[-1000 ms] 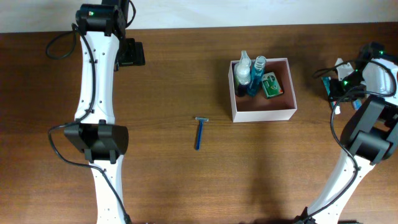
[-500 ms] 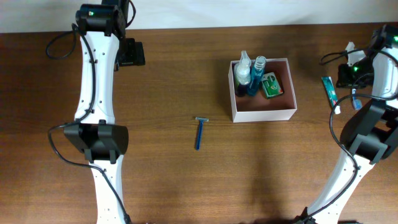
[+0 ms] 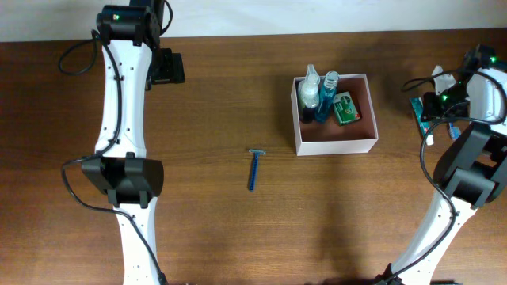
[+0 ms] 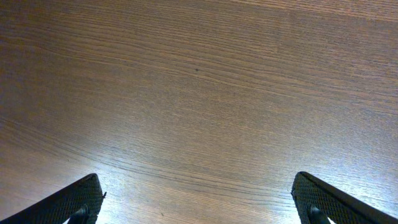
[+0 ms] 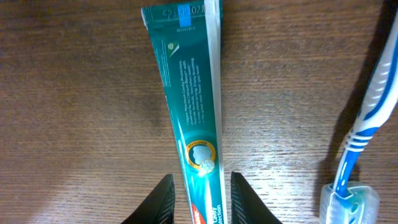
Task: Pack container
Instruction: 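Grasp the Colgate toothpaste tube with the right gripper, then carry the toothpaste into the box and release it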
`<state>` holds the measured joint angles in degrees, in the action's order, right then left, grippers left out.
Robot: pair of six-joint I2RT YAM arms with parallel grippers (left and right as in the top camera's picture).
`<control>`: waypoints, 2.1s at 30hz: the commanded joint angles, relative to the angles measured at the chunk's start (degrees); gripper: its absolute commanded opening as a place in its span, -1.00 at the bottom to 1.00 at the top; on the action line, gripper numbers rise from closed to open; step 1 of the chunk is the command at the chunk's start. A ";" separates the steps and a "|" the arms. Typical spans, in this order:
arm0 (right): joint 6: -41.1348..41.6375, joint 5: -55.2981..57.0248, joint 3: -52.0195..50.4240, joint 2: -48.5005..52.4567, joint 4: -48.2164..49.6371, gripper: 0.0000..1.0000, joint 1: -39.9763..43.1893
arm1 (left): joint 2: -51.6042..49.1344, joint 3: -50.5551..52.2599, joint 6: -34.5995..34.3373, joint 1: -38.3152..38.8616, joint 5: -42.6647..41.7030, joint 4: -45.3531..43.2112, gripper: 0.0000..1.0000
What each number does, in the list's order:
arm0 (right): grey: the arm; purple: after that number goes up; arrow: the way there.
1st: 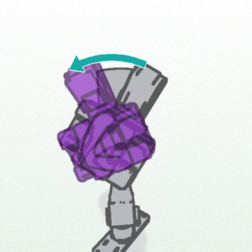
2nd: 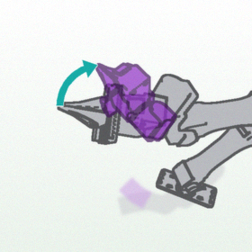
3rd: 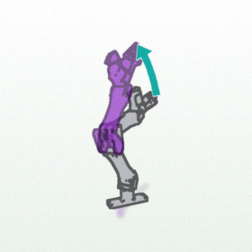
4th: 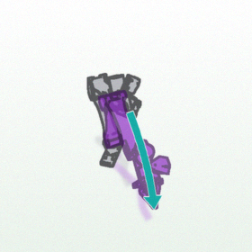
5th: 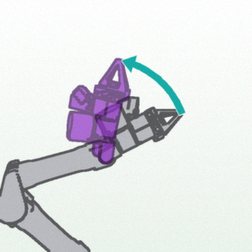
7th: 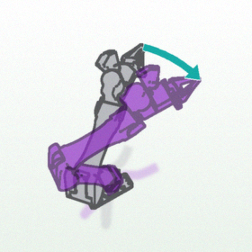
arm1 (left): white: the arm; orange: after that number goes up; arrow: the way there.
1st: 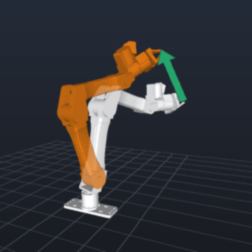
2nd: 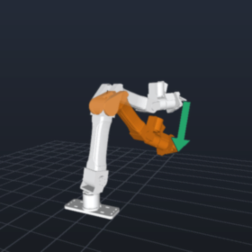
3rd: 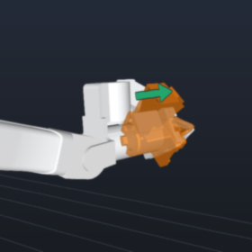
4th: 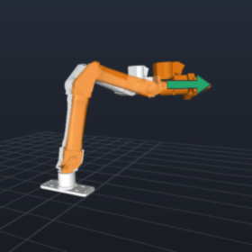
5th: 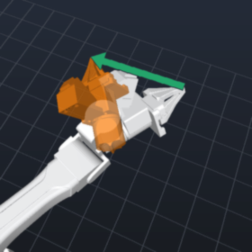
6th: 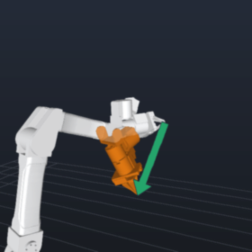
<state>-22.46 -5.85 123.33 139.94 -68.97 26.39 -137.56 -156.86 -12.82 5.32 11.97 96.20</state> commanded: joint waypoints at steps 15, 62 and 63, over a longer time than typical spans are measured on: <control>0.44 0.50 -0.33 2.05 0.94 -0.48 0.15 | 1.46 0.13 0.92 -0.09 -0.24 -0.11 0.98; 9.46 -15.39 32.83 2.40 -28.37 -0.69 -18.16 | 1.46 0.13 0.92 -0.09 -0.22 -0.15 0.98; 9.49 -14.16 32.83 2.40 -28.37 -0.69 -19.06 | 1.46 0.13 0.92 -0.09 -0.22 -0.15 0.99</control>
<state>-13.58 -20.18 155.26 143.63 -96.99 9.13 -137.56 -156.86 -12.82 5.32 11.94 96.20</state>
